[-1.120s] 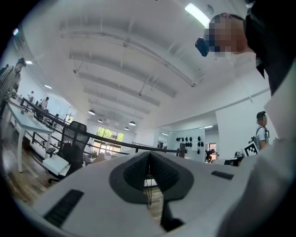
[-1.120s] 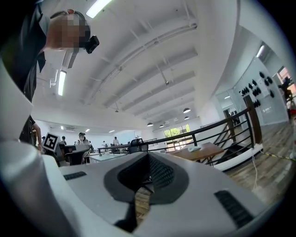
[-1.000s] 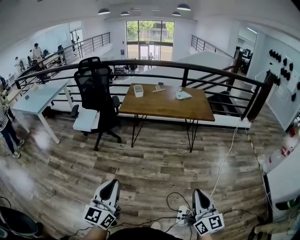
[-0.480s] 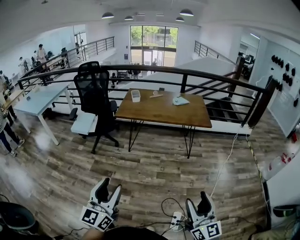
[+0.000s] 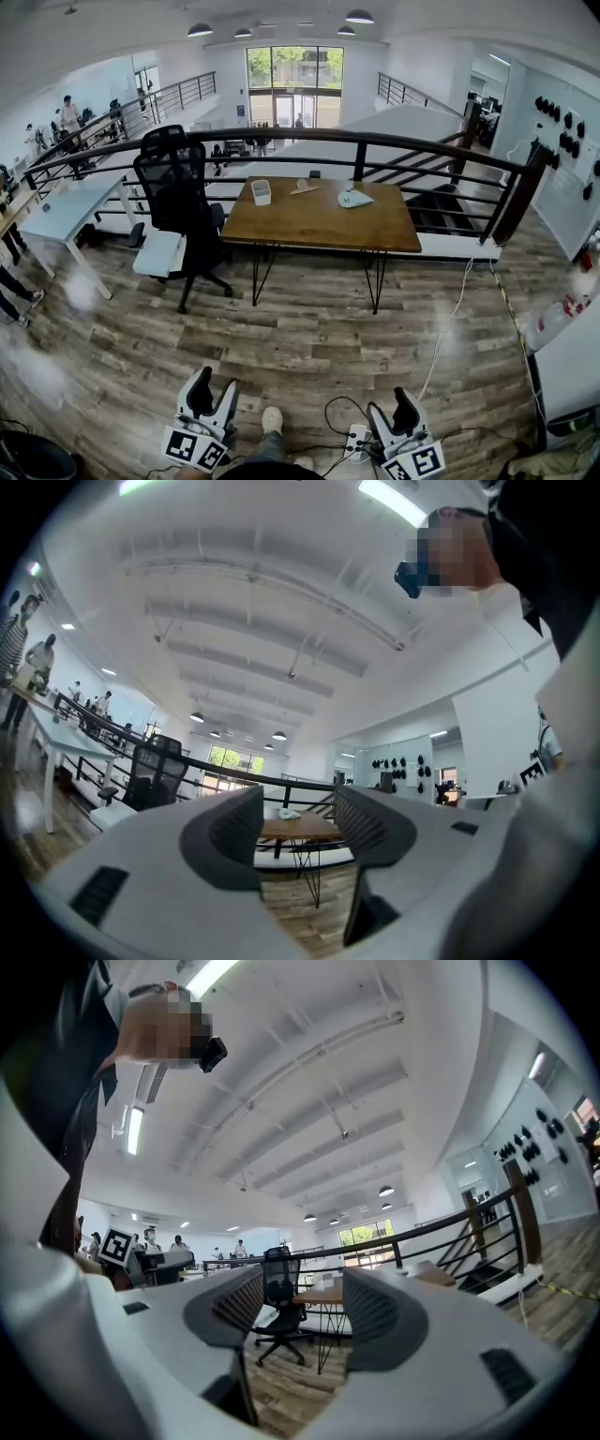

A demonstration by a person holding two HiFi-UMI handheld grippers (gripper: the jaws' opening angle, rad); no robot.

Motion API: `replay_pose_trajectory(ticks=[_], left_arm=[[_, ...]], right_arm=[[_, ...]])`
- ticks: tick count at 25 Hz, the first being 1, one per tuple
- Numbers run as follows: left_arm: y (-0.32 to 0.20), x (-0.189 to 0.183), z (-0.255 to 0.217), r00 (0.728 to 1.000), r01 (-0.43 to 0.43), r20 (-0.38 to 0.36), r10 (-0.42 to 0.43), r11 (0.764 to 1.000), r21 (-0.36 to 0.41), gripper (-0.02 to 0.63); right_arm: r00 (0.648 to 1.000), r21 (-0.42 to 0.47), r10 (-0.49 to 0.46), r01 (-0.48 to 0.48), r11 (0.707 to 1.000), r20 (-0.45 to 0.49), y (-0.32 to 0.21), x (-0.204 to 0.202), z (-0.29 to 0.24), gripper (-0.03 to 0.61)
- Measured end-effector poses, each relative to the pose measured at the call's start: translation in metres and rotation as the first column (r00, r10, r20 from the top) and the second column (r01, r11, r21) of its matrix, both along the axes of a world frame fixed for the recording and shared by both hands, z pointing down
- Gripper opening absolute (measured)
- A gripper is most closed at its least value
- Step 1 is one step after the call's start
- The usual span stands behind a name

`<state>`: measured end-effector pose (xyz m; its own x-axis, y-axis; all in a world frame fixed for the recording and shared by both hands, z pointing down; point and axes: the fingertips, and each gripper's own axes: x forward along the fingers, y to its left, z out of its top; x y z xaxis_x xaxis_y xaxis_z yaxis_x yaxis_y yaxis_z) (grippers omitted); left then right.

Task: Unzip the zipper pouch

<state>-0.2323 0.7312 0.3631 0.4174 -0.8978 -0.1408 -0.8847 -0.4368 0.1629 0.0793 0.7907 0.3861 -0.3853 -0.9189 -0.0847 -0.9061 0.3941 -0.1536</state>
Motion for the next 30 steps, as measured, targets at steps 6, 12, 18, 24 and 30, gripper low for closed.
replay_pose_trajectory(ticks=[6,12,18,24,30], left_arm=[[-0.067,0.000,0.008,0.999,-0.045,-0.016,0.045,0.999,-0.007,0.235],[-0.148,-0.011,0.006,0.995,-0.084,-0.049,0.084,0.996,0.004,0.244],[-0.219,-0.035,0.008,0.990,-0.121,-0.071,0.121,0.993,-0.003,0.244],[-0.259,-0.051,0.010,0.987,-0.139,-0.083,0.136,0.990,-0.029,0.244],[-0.293,-0.062,0.015,0.989,-0.128,-0.077,0.125,0.991,-0.032,0.244]], right_arm=[[0.998,-0.010,0.061,-0.062,0.998,-0.029,-0.053,0.000,-0.002,0.242],[0.995,0.001,0.091,-0.091,0.996,-0.049,-0.137,-0.019,-0.011,0.230],[0.990,0.031,0.115,-0.113,0.993,-0.075,-0.202,-0.051,-0.021,0.224],[0.985,0.010,0.141,-0.141,0.990,-0.103,-0.246,-0.068,-0.017,0.204],[0.985,-0.010,0.139,-0.140,0.990,-0.101,-0.288,-0.076,-0.017,0.185]])
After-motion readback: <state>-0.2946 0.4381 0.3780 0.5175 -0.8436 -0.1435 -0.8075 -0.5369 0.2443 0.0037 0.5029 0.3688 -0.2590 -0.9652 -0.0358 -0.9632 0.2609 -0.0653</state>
